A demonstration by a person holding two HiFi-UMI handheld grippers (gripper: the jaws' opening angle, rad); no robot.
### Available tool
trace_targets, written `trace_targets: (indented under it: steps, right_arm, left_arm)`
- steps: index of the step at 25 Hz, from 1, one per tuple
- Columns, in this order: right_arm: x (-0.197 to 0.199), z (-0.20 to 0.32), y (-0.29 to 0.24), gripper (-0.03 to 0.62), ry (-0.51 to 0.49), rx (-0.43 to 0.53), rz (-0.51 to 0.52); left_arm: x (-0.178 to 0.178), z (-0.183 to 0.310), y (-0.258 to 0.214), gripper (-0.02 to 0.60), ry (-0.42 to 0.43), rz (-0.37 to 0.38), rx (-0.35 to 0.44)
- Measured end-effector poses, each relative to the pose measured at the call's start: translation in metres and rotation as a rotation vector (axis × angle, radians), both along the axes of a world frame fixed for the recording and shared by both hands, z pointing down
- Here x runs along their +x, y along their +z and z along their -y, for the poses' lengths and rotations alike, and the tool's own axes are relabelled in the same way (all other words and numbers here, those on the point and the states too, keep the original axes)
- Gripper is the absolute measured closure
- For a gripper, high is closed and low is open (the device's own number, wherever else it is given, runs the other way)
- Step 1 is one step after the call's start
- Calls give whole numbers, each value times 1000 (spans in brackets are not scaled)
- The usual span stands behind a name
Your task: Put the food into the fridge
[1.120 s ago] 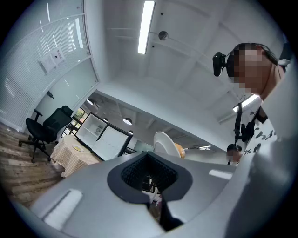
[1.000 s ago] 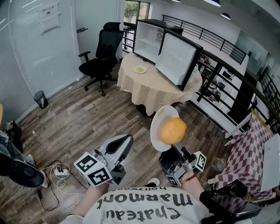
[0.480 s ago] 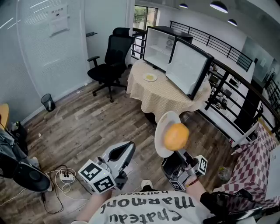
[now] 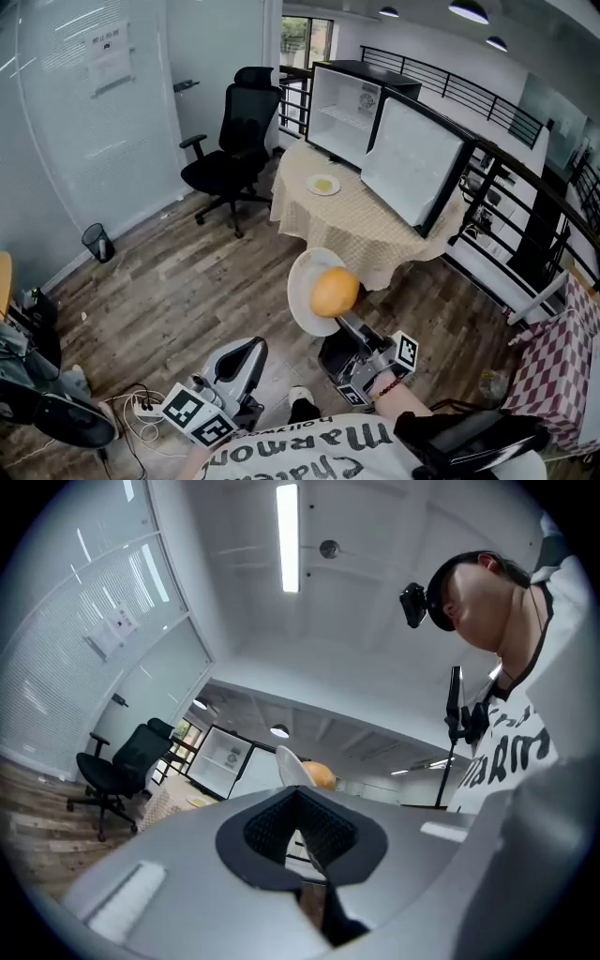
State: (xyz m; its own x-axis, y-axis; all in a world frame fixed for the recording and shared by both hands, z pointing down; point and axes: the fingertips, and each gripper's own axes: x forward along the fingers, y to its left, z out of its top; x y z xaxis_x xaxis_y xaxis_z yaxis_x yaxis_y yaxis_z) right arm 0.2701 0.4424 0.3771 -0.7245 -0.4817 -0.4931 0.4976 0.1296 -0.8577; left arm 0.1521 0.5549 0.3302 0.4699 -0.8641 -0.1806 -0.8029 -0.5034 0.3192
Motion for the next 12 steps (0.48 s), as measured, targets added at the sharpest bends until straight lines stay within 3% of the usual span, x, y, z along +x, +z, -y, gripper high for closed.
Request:
trace_targets:
  steps: [5, 12]
  right_arm:
    - [-27, 89, -15, 563, -36, 58, -18]
    - [-50, 197, -27, 563, -13, 96, 27]
  left_arm:
    - [-16, 92, 3, 575, 35, -54, -36]
    - [-56, 190, -3, 575, -45, 27, -25]
